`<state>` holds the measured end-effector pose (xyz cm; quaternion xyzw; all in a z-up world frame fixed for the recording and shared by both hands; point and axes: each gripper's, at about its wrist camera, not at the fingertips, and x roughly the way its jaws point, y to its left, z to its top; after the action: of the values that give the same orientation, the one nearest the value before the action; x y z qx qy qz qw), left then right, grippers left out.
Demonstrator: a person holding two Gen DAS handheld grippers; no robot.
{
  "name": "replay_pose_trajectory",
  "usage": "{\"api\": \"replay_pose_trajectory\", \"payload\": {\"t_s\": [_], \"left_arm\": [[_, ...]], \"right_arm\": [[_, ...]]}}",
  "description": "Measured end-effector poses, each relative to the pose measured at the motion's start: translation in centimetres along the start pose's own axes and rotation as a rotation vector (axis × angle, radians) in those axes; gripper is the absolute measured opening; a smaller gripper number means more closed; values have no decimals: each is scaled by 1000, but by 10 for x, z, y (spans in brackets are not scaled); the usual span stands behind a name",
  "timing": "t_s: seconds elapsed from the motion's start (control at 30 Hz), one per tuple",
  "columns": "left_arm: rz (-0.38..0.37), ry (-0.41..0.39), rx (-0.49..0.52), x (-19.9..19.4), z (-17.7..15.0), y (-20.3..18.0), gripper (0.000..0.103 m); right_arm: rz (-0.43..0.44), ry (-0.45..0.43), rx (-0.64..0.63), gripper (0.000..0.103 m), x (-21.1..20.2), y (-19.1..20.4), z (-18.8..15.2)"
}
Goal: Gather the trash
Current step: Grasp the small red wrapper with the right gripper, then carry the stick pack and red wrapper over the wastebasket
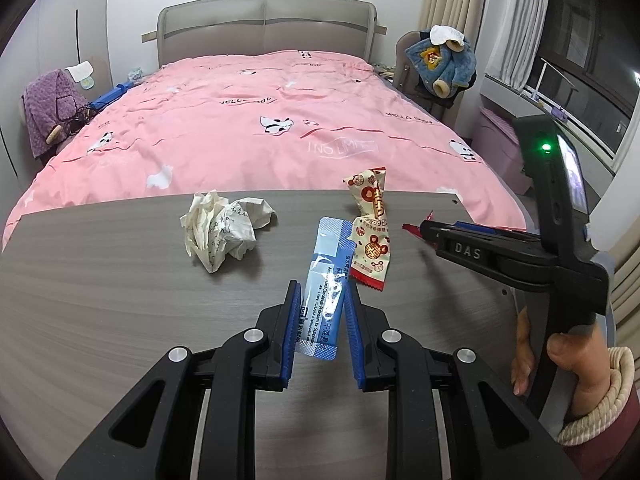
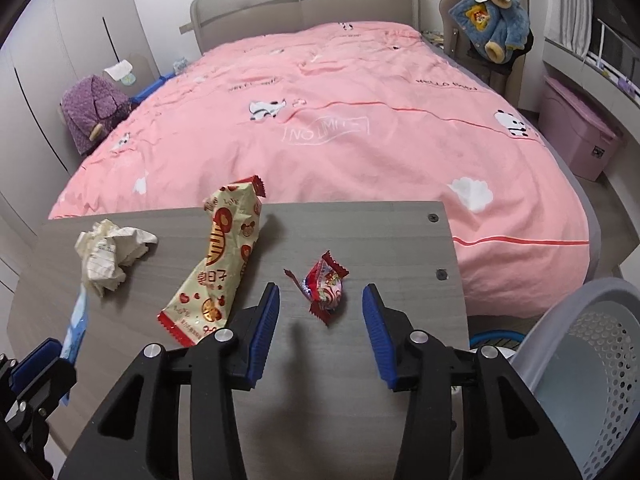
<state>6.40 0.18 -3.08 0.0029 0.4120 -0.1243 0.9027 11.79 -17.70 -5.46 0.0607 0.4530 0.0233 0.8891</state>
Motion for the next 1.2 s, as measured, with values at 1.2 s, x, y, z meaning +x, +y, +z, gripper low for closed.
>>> {"api": "replay_pose_trajectory", "payload": {"t_s": [1.2], "left_arm": [[-205,18,195,-3,0,-124,22]], "right_arm": [[-136,-119,250,21,-149,-125,-101]]}}
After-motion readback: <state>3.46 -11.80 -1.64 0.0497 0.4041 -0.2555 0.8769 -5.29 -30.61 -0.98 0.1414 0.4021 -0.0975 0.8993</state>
